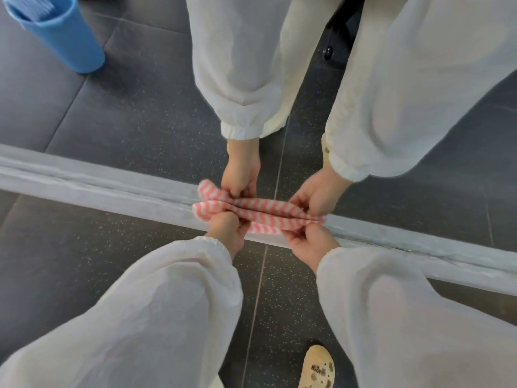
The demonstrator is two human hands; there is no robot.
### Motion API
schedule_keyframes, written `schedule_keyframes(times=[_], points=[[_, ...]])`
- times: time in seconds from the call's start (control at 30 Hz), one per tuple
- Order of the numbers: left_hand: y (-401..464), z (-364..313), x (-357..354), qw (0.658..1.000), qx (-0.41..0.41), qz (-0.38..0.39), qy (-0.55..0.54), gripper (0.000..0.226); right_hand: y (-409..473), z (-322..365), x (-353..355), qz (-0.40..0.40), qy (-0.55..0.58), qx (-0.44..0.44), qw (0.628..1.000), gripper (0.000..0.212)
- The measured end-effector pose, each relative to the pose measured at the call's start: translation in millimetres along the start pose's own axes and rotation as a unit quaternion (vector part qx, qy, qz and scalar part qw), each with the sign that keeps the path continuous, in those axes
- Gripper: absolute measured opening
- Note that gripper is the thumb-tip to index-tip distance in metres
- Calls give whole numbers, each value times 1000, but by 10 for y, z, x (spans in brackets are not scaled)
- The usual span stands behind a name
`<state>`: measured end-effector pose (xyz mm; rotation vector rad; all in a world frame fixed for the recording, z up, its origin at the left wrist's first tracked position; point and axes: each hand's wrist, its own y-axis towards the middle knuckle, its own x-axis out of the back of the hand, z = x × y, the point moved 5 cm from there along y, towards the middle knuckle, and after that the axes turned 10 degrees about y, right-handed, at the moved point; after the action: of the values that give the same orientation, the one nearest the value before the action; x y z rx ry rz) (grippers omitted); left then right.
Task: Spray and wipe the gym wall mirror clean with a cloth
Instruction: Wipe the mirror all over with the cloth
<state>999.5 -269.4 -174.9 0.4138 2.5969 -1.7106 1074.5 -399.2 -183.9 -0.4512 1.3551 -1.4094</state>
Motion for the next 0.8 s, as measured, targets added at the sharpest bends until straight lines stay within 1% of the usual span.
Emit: schedule_keyframes(times=[0.03, 0.07, 0.1, 0.13, 0.2, 0.23, 0.3, 0.47, 0.53, 0.63, 0.73, 0.8], points=[[2, -153, 92, 1000, -19, -7, 17, 38, -27, -154, -92, -12, 49, -13, 999, 23], [39, -269, 178, 998, -38, -8, 53, 39, -71, -216, -235, -17, 54, -25, 998, 21], [102, -367, 267, 995, -52, -13, 88, 40, -154, -327, -337, -8, 73, -36, 997, 23], [120, -474, 328, 991, -55, -17, 120, 41, -172, -390, -398, -17, 81, -32, 996, 26], [137, -533, 345, 981, -50, -1, 190, 41, -231, -419, -446, -15, 90, -23, 996, 31], [107, -522, 313, 977, -52, 5, 208, 40, -230, -391, -415, -15, 89, -16, 996, 32], [26, -461, 230, 979, -43, 12, 198, 36, -301, -292, -372, -13, 83, -5, 996, 31], [-215, -160, -87, 976, -22, 17, 218, 31, -394, 129, -119, -34, 145, 14, 989, 27], [-363, 20, -286, 971, -22, 33, 234, 31, -461, 381, 37, -43, 168, 26, 985, 26], [-594, 320, -596, 966, -27, 52, 252, 34, -557, 784, 297, -45, 174, 42, 983, 23], [-867, 651, -949, 959, -28, 75, 272, 34, -695, 1217, 572, -46, 155, 61, 985, 17], [-1092, 796, -1144, 957, -26, 85, 276, 34, -850, 1458, 659, -37, 150, 65, 986, 21]])
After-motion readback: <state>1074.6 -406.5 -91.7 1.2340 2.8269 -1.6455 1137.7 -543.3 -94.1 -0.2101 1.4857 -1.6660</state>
